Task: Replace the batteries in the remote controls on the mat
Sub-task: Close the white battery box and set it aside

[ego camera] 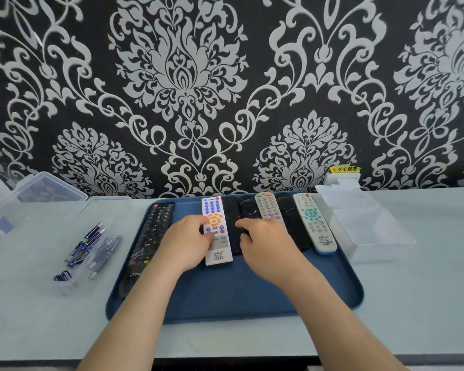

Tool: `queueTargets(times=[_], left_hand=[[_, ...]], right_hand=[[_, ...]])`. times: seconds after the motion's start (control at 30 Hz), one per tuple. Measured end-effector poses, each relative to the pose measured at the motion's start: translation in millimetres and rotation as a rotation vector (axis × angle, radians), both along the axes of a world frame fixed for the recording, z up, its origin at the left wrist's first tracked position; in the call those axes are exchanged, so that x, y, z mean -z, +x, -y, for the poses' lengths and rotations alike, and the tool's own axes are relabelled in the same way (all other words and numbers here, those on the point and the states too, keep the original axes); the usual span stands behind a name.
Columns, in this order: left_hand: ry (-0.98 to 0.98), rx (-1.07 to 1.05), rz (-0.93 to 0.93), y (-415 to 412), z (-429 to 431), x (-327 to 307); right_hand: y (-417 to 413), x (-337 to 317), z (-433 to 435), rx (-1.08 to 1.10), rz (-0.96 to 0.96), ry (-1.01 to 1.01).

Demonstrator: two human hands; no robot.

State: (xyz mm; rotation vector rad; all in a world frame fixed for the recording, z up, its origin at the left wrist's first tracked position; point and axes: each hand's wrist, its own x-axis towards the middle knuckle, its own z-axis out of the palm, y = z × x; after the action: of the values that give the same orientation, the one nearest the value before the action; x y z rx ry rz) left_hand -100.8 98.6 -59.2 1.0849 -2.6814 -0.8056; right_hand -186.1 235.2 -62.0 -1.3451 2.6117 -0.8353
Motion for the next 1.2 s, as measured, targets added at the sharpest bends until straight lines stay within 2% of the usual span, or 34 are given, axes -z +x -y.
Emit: queueTargets(times=[0.13,0.2,0.3,0.37,0.47,0.57,0.63,0.77,0.93,1.03,1.13,1.2], left_hand=[[-0.063,0.008,0.041,-4.1,-8.1,-5.5],[-0.178,0.018,0.047,-7.8,-14.2,-7.2],[-0.342,0.062,-0.151,-16.8,-25.3,-5.4],[-0.296,0.185,-0.343,-30.7,-48.5,-9.0],[-0.208,0.373,-0.458,-50.8,-89.3,-12.6],[-0.131,0.478,-0.388,-69.6,-120.5,-9.2],[-0.097,0.517,-0.323,-83.0,-137.9,-5.5],[-0.059,0.588,-0.253,-98.4,-160.8,-2.0],[-0.025,0.55,-0.286,-104.7,-177.2,0.2],[-0.005,0.472,-0.336,-108.6,-177.3,0.6],[-0.007,0.395,-0.389,-110.7,-173.2,2.2],[-0.025,0.371,-0.372,-111.6,-169.2,5.0]], right_hand=[[-6.3,-10.0,-12.0,0.115,-0.035,-0.166],[-18.8,-16.3,-26.1,0.221,-0.056,-0.256],[-42.2,-20.4,-49.8,0.398,-0.103,-0.286],[-58.2,-21.8,-72.7,0.555,-0.118,-0.229],[-74.4,-22.1,-102.2,0.715,-0.047,-0.094],[-87.2,-15.4,-125.5,0.774,0.044,0.049],[-95.2,-12.7,-142.2,0.817,0.079,0.068],[-104.1,-15.1,-165.6,0.815,0.024,0.093],[-115.2,-9.0,-184.0,0.79,0.278,0.147],[-118.7,-9.7,-190.3,0.725,0.306,0.018],[-118.3,-14.1,-192.1,0.636,0.557,-0.333],[-115.9,-16.2,-194.5,0.539,0.705,-0.466]])
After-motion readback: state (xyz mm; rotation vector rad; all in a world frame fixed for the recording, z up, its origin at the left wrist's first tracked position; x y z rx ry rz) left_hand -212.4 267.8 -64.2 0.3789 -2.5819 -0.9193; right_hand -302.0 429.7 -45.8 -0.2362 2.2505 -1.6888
